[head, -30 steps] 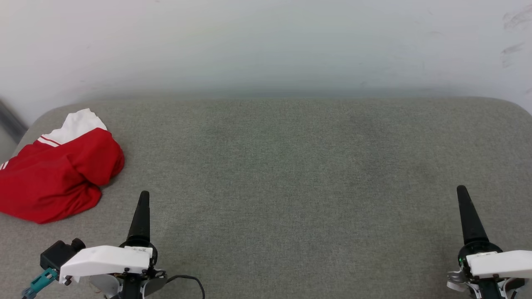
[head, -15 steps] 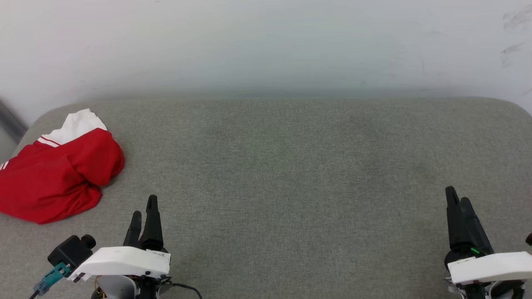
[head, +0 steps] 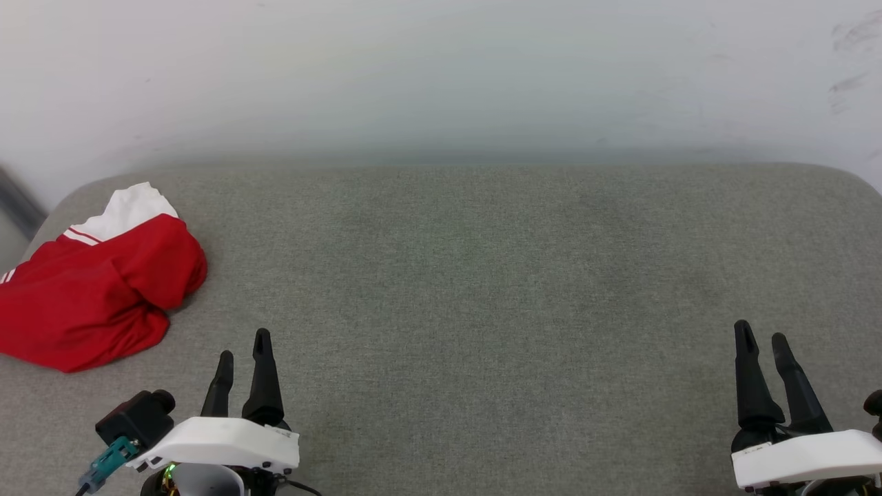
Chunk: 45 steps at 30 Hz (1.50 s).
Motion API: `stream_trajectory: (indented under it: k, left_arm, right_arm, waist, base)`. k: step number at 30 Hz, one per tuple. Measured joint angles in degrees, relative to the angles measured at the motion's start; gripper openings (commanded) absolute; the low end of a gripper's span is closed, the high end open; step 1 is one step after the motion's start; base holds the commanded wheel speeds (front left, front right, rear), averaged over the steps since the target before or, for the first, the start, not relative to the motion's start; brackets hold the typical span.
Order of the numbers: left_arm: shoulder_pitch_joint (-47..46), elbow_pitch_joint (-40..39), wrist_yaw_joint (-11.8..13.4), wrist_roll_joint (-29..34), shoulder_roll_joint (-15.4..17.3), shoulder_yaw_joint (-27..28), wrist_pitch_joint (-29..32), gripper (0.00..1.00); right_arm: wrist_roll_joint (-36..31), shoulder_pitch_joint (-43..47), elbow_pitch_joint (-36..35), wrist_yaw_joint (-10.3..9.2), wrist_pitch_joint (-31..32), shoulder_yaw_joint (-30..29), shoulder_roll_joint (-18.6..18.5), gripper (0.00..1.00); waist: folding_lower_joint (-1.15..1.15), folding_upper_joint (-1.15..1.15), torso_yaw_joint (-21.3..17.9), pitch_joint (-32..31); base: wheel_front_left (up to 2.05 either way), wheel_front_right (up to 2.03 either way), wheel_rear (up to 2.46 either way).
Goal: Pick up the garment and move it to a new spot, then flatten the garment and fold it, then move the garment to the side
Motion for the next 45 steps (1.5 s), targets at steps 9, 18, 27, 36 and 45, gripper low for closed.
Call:
stream_trajectory:
  k: [9, 18, 27, 36, 45]
  left_arm:
    - [0.9, -0.1, 0.4, 6.7, 0.0, -1.5, -1.5, 1.0]
    - [1.2, -0.1, 1.1, 12.2, 0.0, -2.5, -2.7, 1.0]
    - [2.0, -0.6, 1.2, 17.0, 0.0, -3.1, -4.0, 1.0]
    - [2.1, -1.0, 1.2, 21.2, 0.0, -3.9, -5.1, 1.0]
    - [2.6, -1.0, 1.5, 25.0, 0.1, -4.7, -6.1, 1.0]
  right_arm:
    - [-6.3, 0.9, -0.9, 0.0, -1.5, 0.2, 0.0, 1.0]
    - [-11.9, 1.9, -1.9, 0.0, -2.9, 0.8, 0.0, 1.0]
    - [-17.2, 2.8, -2.7, 0.0, -4.0, 1.1, 0.0, 1.0]
    - [-22.2, 3.5, -3.6, 0.0, -5.2, 1.3, 0.0, 1.0]
    - [-26.0, 4.0, -4.1, 0.01, -6.3, 1.8, 0.0, 1.0]
  waist:
    - [0.0, 0.0, 0.1, -0.1]
    - [0.0, 0.0, 0.3, -0.2]
    - [0.0, 0.0, 0.3, -0.1]
    - [0.0, 0.0, 0.4, 0.0]
    - [0.0, 0.0, 0.5, 0.1]
  base:
    - [0.0, 0.0, 0.0]
    - [0.0, 0.0, 0.0]
    - [0.0, 0.0, 0.0]
    - [0.0, 0.0, 0.0]
    - [0.0, 0.0, 0.0]
